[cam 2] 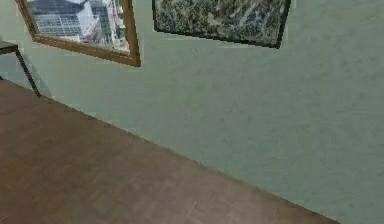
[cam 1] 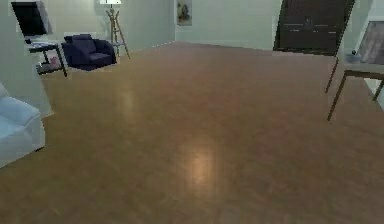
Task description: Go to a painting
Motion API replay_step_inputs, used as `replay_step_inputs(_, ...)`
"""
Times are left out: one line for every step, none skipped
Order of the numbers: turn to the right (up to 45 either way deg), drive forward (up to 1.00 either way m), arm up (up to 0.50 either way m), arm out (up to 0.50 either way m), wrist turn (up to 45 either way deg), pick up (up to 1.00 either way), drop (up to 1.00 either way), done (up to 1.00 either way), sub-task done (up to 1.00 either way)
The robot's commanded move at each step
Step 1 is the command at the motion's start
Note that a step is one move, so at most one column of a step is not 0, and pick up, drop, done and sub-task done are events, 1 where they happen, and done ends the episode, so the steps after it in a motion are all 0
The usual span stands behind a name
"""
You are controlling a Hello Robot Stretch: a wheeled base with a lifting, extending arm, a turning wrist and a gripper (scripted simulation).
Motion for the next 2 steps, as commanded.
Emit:
replay_step_inputs(0.0, 1.0, 0.0, 0.0, 0.0, 0.0, 0.0, 0.0, 0.0)
replay_step_inputs(0.0, 1.0, 0.0, 0.0, 0.0, 0.0, 0.0, 0.0, 0.0)
